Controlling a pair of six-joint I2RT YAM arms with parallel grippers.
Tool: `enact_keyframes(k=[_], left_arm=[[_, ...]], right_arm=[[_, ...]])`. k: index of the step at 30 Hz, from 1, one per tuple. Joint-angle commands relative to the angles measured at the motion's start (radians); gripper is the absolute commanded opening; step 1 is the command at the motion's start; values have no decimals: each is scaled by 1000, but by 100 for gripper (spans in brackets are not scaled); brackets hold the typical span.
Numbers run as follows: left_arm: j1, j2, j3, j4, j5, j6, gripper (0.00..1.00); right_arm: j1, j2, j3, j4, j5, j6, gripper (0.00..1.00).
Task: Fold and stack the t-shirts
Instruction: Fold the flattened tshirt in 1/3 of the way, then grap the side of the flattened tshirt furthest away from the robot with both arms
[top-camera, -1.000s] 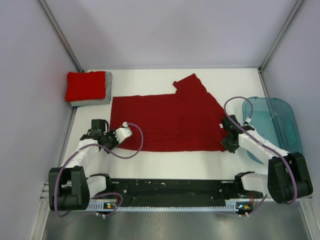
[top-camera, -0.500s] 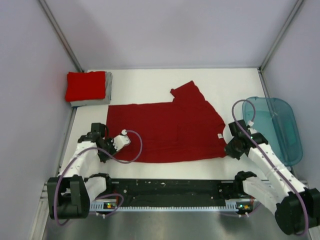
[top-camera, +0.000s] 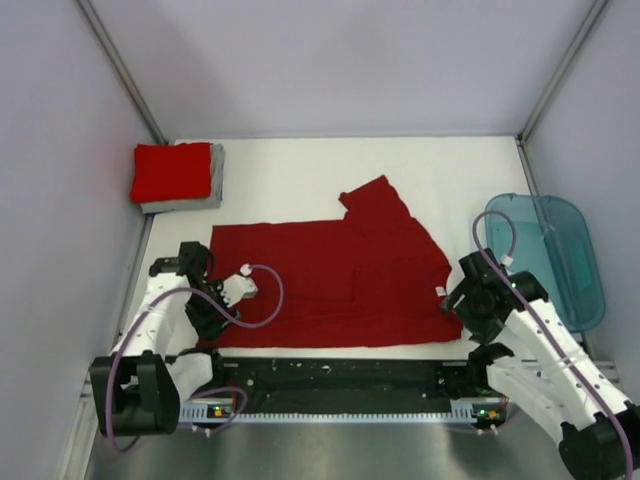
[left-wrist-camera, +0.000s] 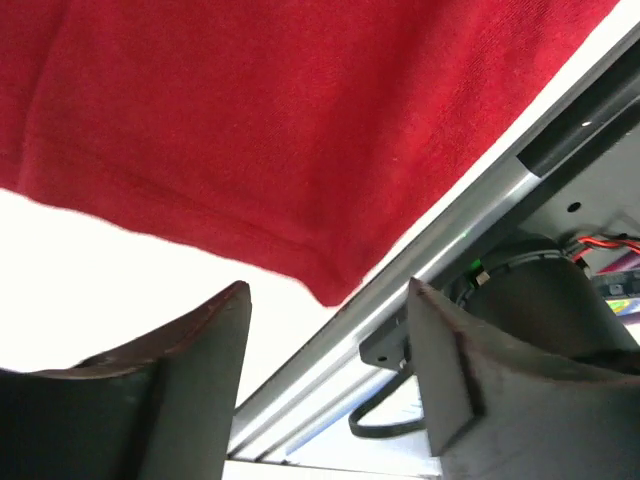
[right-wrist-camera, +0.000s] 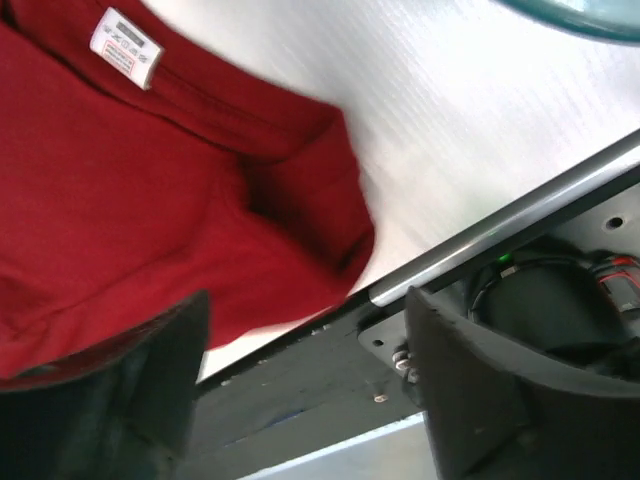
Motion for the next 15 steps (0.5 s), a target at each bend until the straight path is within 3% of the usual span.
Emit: enact_keyframes(k=[1, 2, 6, 9, 12, 15], left_arm=[[-1, 11, 151, -87, 51, -19, 74], [4, 16, 209, -37, 46, -57, 86], [51, 85, 369, 166, 91, -192, 93], [85, 212, 475, 292, 83, -298, 80], [122, 383, 625, 289, 104, -407, 66], [153, 545, 754, 277, 144, -485, 61]], right_arm=[[10, -29, 94, -63, 34, -35, 90], [8, -19, 125, -34, 28, -91, 94], [66, 75, 263, 175, -4, -263, 99], [86, 217, 420, 316, 25, -432, 99], [85, 396, 557, 471, 1, -665, 97], [86, 629, 727, 528, -27, -840, 96]])
